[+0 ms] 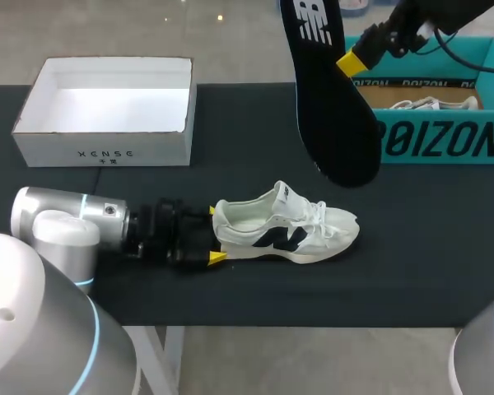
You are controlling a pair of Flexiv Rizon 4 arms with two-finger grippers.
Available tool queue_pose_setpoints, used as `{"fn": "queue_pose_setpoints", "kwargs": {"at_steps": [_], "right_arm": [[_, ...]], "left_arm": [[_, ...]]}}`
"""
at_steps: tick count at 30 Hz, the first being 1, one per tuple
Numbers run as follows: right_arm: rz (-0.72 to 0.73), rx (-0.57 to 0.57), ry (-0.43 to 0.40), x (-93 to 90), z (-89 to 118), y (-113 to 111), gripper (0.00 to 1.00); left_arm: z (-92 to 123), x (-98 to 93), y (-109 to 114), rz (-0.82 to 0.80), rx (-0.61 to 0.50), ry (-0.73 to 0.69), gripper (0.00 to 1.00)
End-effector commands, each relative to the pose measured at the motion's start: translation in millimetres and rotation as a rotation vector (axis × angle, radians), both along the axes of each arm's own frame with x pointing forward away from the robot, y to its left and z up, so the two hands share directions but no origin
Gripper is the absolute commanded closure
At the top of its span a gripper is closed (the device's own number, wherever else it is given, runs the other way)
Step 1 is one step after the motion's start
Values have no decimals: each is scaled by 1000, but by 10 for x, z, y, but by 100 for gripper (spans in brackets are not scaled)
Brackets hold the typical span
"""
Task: Take the shoe out of the shoebox, open the shoe tongue, remove and reinsert the insole, then place the shoe into the shoebox
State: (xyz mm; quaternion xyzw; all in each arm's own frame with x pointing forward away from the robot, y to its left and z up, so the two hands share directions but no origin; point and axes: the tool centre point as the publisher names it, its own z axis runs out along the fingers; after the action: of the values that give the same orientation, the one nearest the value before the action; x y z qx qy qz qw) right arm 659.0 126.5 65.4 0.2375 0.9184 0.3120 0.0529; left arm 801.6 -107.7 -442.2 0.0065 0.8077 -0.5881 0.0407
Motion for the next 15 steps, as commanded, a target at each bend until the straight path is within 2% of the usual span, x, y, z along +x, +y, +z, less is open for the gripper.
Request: {"fn": "queue_pose_setpoints", "kwargs": {"at_steps": [1, 6, 10, 15], "right_arm": [[-1, -3, 3, 14, 9, 11, 100], [-1, -3, 3, 14, 9, 11, 100], [-1, -3, 3, 14, 9, 11, 100], [-1, -3, 3, 14, 9, 11, 100]], "left_arm": [[54, -53, 75, 2, 61, 1, 0], [71, -40, 163, -13, 145, 1, 0], [175, 4, 269, -21, 231, -16, 0], [375, 44, 343, -56, 458, -13, 0]]}}
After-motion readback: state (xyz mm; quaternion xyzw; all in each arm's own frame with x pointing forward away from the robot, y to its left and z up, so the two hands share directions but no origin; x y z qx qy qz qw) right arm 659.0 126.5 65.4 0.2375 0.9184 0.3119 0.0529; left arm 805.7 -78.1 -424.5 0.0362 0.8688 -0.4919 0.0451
